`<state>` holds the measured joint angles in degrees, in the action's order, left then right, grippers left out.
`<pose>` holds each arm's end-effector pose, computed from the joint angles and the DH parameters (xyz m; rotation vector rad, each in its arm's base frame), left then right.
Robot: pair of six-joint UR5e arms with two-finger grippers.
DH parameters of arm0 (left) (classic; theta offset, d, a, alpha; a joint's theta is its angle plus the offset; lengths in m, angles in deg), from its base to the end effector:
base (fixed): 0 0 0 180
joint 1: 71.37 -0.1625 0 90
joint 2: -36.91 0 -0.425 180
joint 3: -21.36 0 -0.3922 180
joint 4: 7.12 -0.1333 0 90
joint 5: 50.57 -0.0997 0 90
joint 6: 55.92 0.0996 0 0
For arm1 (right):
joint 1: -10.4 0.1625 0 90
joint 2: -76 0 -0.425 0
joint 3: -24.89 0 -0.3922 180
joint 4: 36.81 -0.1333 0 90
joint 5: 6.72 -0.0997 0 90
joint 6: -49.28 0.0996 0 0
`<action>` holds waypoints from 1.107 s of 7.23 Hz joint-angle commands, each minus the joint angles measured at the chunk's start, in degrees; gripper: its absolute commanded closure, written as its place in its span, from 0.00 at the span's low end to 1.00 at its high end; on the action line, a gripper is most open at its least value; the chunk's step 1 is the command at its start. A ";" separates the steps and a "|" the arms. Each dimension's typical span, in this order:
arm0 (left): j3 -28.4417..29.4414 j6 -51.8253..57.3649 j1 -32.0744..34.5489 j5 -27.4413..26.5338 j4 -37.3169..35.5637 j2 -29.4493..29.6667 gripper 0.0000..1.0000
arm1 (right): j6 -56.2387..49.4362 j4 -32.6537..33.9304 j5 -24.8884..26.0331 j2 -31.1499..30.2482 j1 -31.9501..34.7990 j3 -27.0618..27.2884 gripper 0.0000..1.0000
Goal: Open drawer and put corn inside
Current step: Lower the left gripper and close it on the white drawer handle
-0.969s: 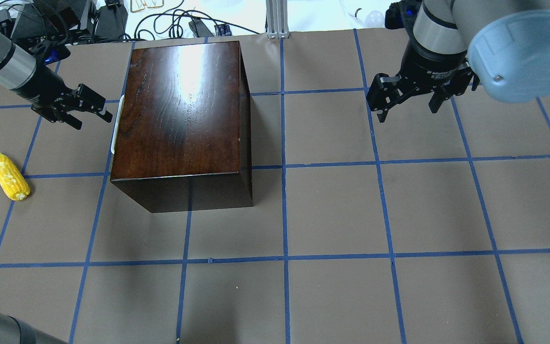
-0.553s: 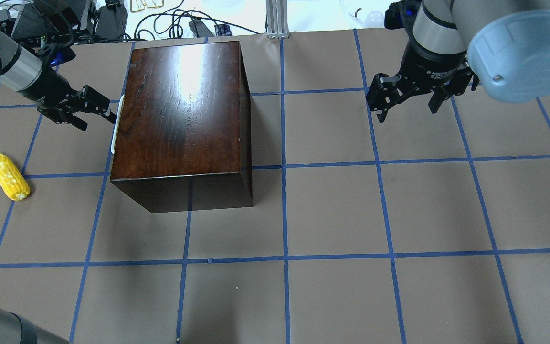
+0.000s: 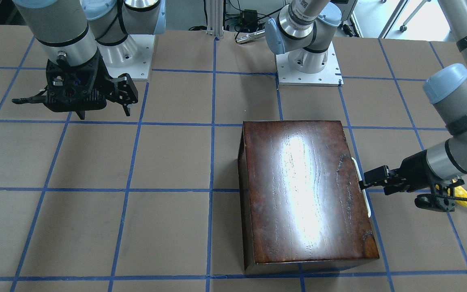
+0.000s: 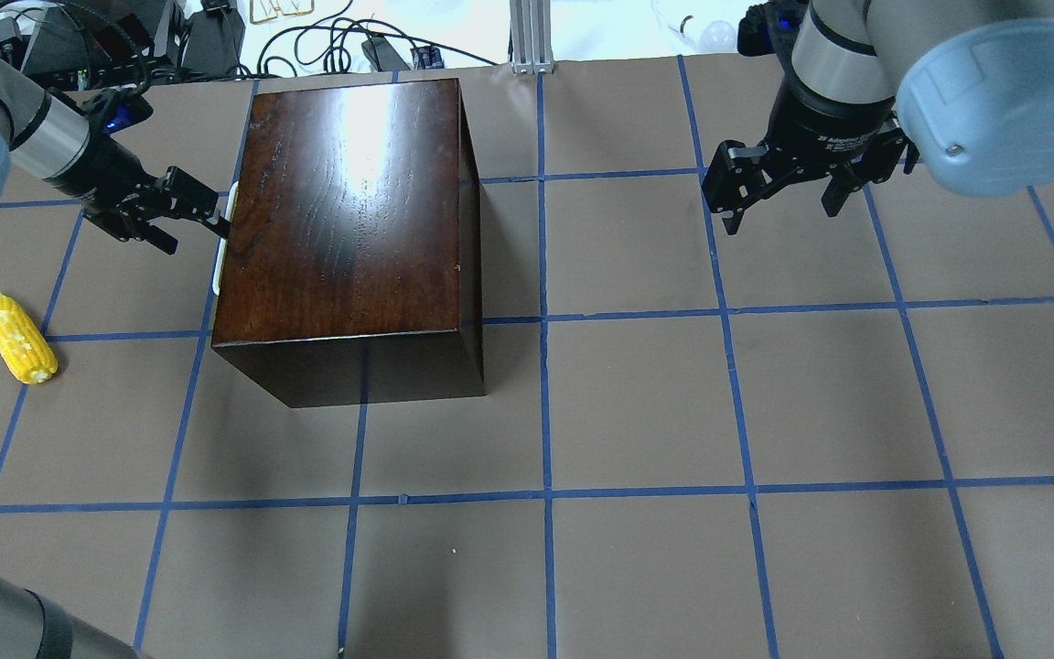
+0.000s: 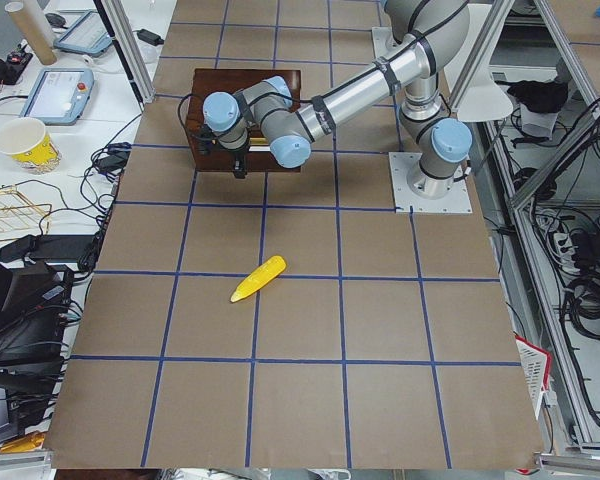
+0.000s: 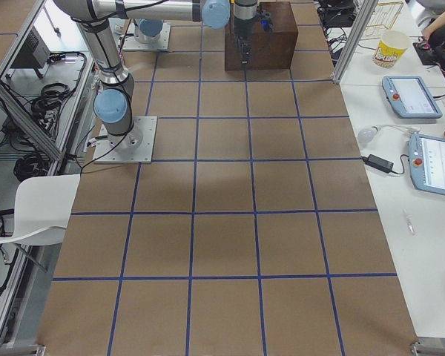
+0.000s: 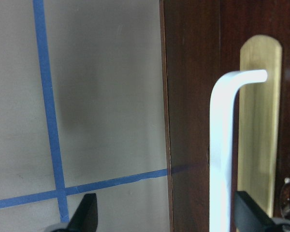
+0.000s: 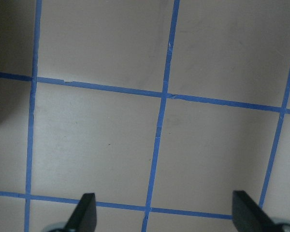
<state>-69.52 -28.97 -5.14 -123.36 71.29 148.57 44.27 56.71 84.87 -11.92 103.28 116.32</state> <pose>0.0924 -0.6137 0.2948 -0.0369 -2.7889 -0.0608 0.1558 -0.4994 0.4637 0.2142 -3.1065 -0.0005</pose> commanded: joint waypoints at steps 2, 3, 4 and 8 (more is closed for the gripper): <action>-0.09 0.12 0.04 -0.07 0.08 0.48 0.00 | 0.00 0.00 0.00 0.02 -0.15 -0.02 0.00; -0.09 0.12 0.04 -0.07 0.08 0.83 0.00 | 0.00 0.00 0.00 0.02 0.02 -0.02 0.00; -0.09 0.12 0.04 -0.07 0.00 1.01 0.00 | 0.00 0.00 0.00 0.02 0.02 -0.02 0.00; 0.09 0.82 -0.13 -0.16 -2.02 1.80 0.00 | 0.00 0.00 0.00 0.02 0.02 -0.02 0.00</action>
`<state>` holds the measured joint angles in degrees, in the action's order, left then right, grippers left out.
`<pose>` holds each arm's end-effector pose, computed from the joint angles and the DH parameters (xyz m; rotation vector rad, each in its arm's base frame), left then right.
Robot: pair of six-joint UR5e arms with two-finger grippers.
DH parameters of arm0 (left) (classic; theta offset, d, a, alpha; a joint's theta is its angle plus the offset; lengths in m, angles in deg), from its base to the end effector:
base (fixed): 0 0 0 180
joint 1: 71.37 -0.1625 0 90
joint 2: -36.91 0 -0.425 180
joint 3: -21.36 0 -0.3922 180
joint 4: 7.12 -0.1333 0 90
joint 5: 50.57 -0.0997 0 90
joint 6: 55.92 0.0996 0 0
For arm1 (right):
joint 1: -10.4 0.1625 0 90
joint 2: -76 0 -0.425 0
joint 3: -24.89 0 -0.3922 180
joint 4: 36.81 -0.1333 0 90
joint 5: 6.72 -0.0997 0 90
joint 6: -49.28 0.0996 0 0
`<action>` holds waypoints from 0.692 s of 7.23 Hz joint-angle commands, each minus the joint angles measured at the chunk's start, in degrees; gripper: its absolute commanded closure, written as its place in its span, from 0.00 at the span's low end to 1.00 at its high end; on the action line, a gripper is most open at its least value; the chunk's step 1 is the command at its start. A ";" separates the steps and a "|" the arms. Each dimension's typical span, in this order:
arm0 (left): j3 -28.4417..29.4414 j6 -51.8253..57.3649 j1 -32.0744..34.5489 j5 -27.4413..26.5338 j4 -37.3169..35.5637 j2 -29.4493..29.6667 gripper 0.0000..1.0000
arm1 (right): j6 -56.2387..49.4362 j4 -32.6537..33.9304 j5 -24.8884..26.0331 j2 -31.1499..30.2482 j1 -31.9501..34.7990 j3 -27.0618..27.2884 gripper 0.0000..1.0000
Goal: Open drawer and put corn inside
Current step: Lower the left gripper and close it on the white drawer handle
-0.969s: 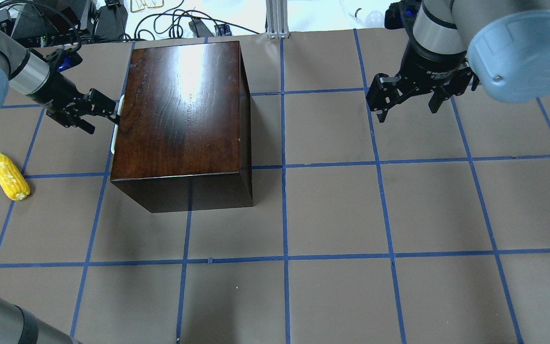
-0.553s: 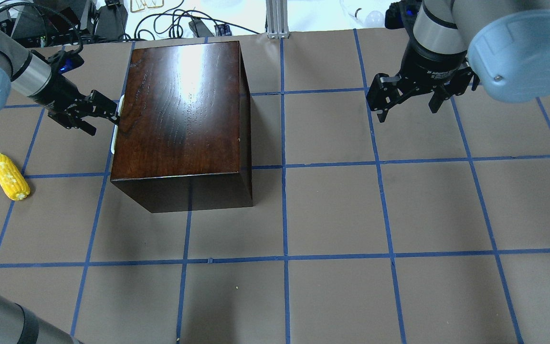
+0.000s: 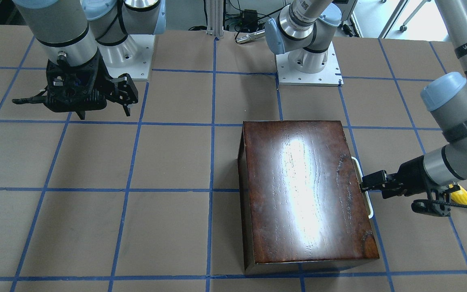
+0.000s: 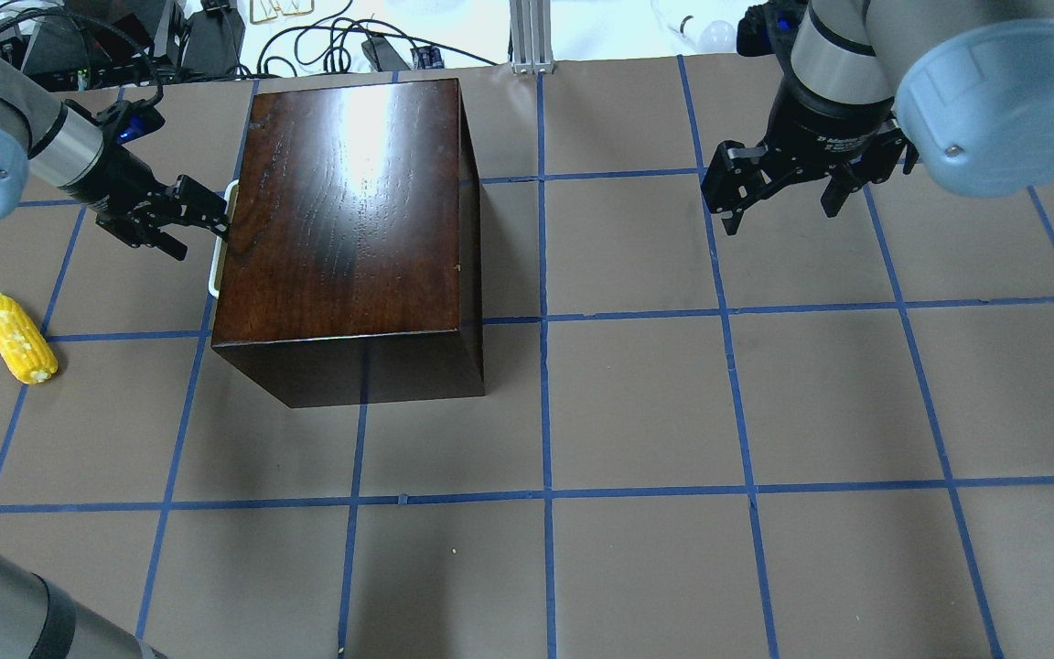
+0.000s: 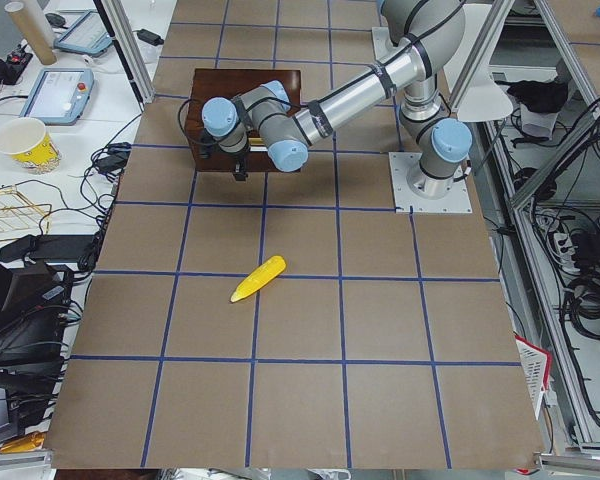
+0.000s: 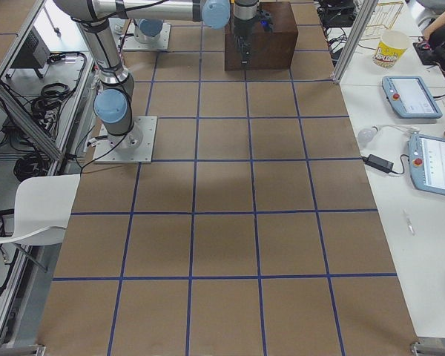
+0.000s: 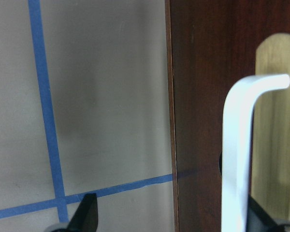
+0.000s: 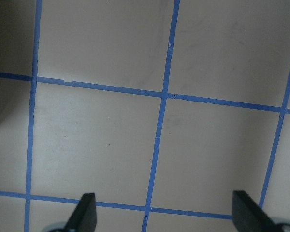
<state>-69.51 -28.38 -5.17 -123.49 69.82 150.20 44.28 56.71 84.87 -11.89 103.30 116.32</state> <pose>0.0956 -0.6195 0.2797 -0.0503 -2.7893 -0.0628 0.1560 -0.4995 0.4634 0.2145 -3.1065 -0.0013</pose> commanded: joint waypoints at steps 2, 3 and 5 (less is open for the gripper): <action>0.08 0.76 -0.19 -0.37 -3.36 0.35 0.00 | 0.00 0.00 0.00 0.00 -0.17 -0.02 0.00; 0.26 0.93 -0.19 -0.37 -3.45 0.70 0.00 | 0.00 0.00 0.00 0.00 0.00 -0.02 0.00; 0.61 1.11 -0.28 -0.46 -3.72 0.87 0.00 | 0.00 0.00 0.00 0.00 0.00 -0.02 0.00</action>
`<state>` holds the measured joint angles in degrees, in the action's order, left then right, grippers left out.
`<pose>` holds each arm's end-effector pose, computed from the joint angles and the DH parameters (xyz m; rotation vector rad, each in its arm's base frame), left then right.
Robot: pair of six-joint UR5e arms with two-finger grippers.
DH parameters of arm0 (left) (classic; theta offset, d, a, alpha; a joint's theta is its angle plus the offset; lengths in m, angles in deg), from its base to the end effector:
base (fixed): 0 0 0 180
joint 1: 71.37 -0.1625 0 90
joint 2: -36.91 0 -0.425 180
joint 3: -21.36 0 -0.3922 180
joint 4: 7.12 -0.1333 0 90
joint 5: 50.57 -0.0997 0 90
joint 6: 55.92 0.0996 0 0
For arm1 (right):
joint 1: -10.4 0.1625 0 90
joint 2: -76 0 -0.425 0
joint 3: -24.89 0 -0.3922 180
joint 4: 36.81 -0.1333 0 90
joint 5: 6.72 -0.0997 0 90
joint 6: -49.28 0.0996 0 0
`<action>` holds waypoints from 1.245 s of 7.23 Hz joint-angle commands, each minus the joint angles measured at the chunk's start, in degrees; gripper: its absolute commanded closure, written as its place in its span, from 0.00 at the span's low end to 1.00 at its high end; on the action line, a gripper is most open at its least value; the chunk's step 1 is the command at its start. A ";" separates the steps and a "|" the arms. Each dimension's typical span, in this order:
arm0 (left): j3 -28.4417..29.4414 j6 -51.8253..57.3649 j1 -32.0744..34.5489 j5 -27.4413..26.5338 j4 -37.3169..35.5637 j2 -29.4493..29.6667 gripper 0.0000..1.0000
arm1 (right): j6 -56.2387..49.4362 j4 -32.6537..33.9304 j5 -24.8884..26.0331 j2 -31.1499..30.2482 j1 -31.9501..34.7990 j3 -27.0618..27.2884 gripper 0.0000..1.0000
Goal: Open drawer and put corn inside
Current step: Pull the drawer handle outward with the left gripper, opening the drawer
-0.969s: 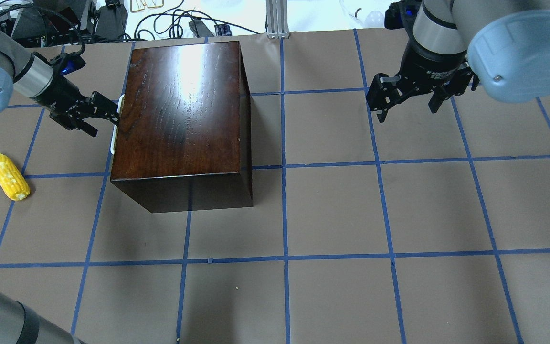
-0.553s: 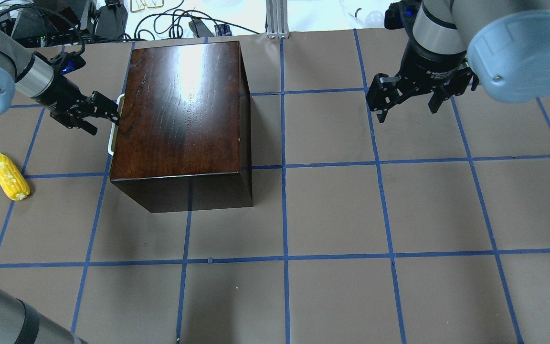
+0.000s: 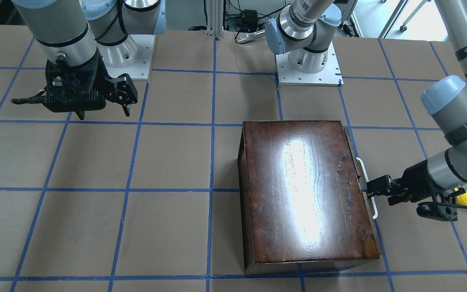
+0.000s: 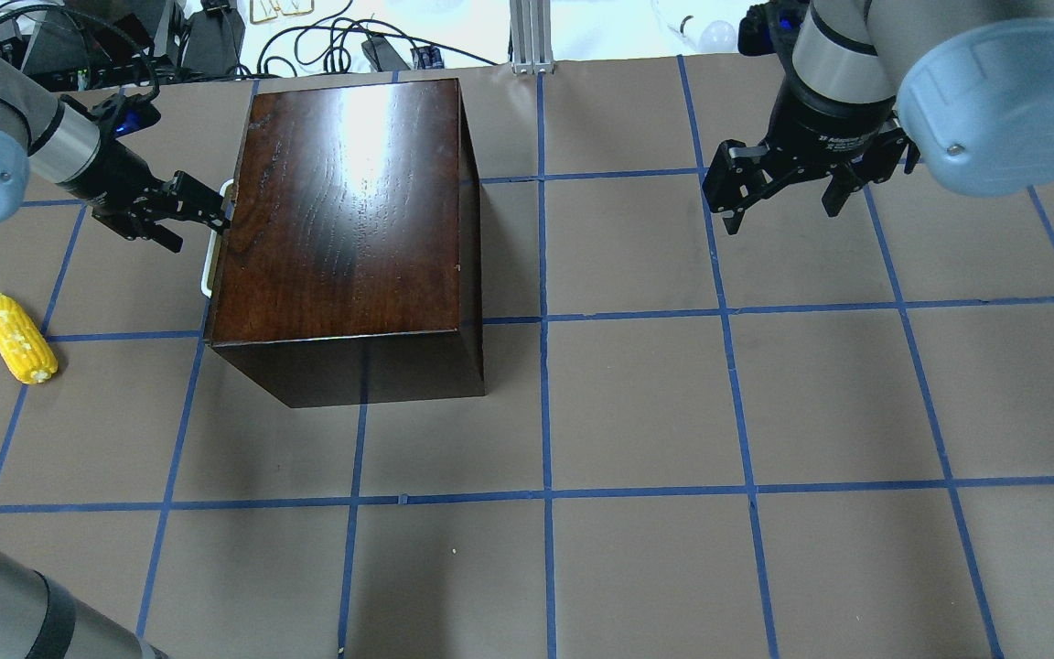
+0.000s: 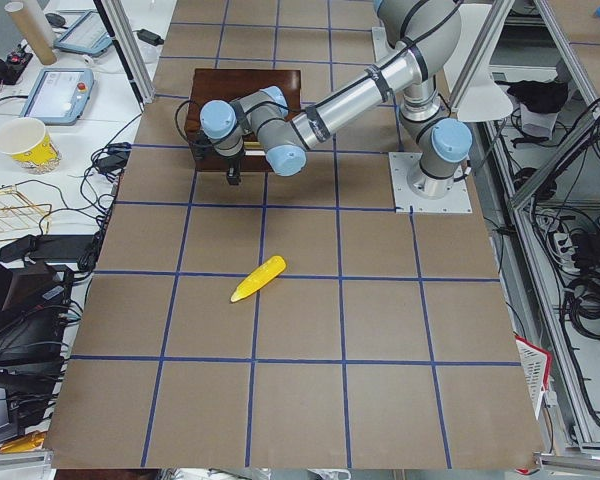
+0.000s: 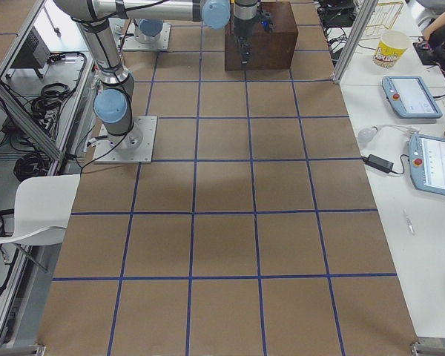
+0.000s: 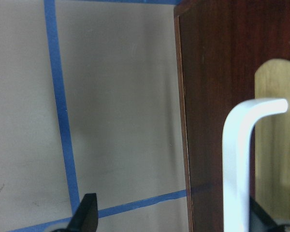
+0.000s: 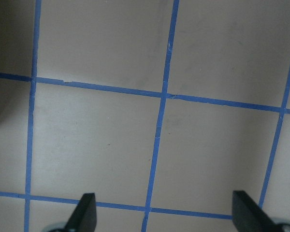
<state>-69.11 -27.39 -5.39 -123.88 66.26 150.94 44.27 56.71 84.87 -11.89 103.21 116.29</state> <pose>0.1027 -0.6282 0.2799 -0.0825 -2.8191 0.0090 0.1552 -0.4998 0.4637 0.2123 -3.1066 -0.0006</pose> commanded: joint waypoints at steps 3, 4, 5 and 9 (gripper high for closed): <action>0.38 2.05 -0.76 0.37 0.01 -0.04 0.00 | 0.00 0.00 0.00 0.00 0.09 0.00 0.00; 0.38 3.28 -0.94 0.19 0.10 -0.04 0.00 | 0.00 0.00 0.00 0.00 0.09 0.00 0.00; 0.38 3.64 -0.94 0.02 0.19 -0.04 0.00 | 0.00 0.00 0.00 0.00 -0.08 0.00 0.00; 1.17 6.28 -1.11 -0.07 0.01 0.57 0.00 | 0.00 0.00 0.00 0.00 -0.08 0.00 0.00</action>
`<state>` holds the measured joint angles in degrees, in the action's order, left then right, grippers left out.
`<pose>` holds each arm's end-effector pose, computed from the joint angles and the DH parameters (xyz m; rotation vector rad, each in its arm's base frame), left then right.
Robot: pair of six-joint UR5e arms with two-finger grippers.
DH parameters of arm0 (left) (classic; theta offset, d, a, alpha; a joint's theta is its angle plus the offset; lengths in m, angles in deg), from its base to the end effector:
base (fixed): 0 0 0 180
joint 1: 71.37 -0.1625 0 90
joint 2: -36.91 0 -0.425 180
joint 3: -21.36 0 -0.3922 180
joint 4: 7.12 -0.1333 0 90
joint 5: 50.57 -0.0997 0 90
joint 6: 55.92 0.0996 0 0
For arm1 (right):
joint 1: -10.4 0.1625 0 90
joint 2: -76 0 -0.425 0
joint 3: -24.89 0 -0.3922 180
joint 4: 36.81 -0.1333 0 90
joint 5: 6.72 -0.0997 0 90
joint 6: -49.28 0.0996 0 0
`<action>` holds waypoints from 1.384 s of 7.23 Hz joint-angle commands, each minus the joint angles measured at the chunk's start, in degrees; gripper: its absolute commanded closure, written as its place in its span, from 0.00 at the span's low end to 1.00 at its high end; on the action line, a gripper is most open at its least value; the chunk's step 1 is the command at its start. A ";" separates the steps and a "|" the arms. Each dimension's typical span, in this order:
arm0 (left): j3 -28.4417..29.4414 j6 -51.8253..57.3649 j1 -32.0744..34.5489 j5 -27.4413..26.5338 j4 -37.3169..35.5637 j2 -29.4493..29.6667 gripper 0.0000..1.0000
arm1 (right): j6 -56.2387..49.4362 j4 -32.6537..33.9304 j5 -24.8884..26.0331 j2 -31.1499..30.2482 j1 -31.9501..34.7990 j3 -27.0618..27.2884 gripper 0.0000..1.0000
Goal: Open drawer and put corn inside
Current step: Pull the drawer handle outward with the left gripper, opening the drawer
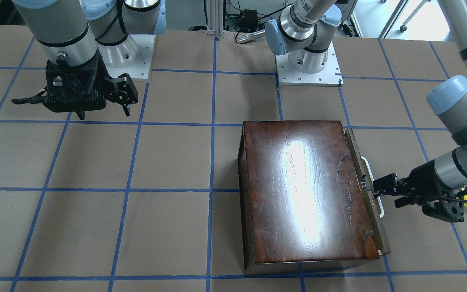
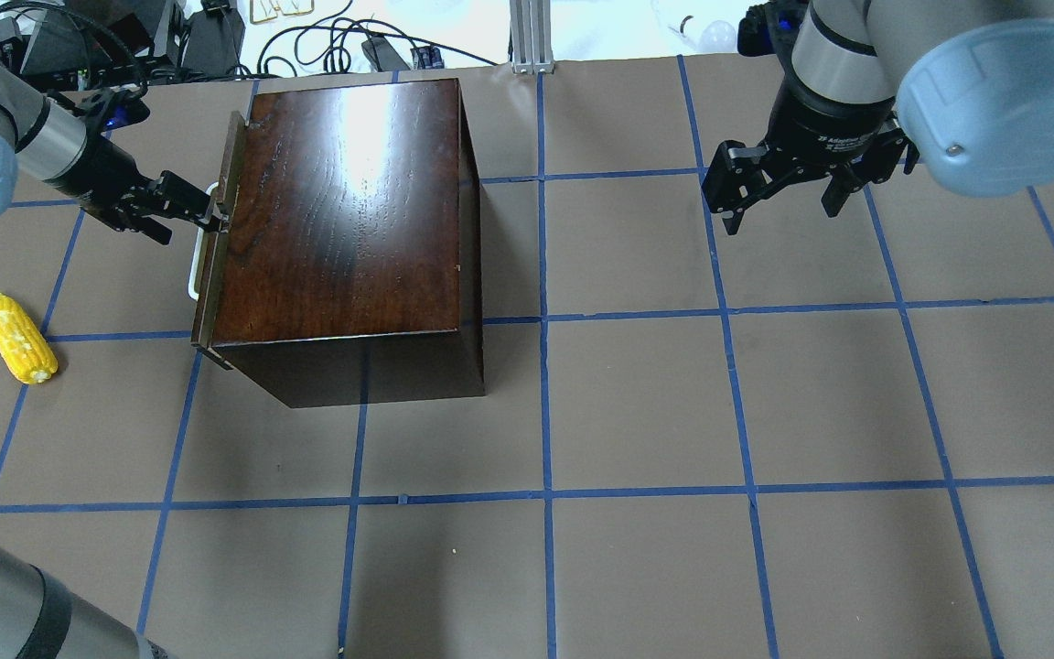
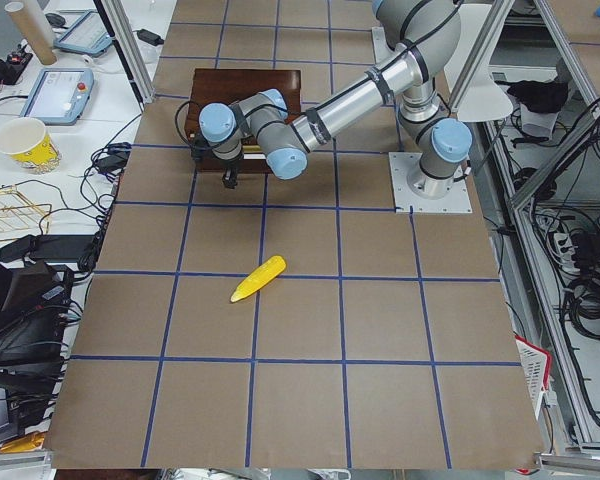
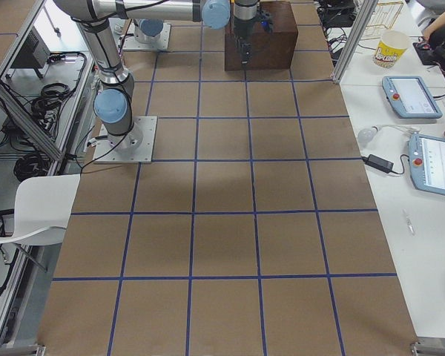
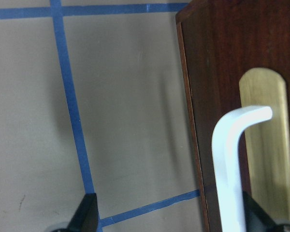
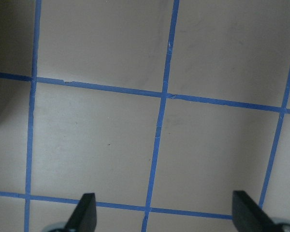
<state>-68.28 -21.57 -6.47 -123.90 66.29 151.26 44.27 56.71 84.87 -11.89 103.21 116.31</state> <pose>0.1165 -0.6302 0.2828 -0.2011 -2.8182 0.0466 0.1552 -0.4998 0.4635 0.2123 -3.1066 -0.0011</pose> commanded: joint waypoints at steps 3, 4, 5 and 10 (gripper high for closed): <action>2.00 2.38 -0.04 -0.32 0.25 0.78 0.00 | 0.00 0.00 0.00 0.00 0.09 -0.01 0.00; 2.10 2.82 -0.12 -0.32 0.42 1.05 0.00 | 0.00 0.00 0.00 0.00 0.09 -0.01 0.00; 2.10 2.91 -0.65 -0.32 0.51 1.14 0.00 | 0.00 0.00 0.00 0.00 -0.08 0.07 0.00; 2.45 5.29 -1.44 -2.86 0.34 1.84 0.00 | 0.00 0.00 0.00 0.00 0.09 -0.01 0.00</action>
<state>-65.89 -16.46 -7.82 -125.47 66.72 152.91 44.27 56.71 84.87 -11.89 103.24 116.31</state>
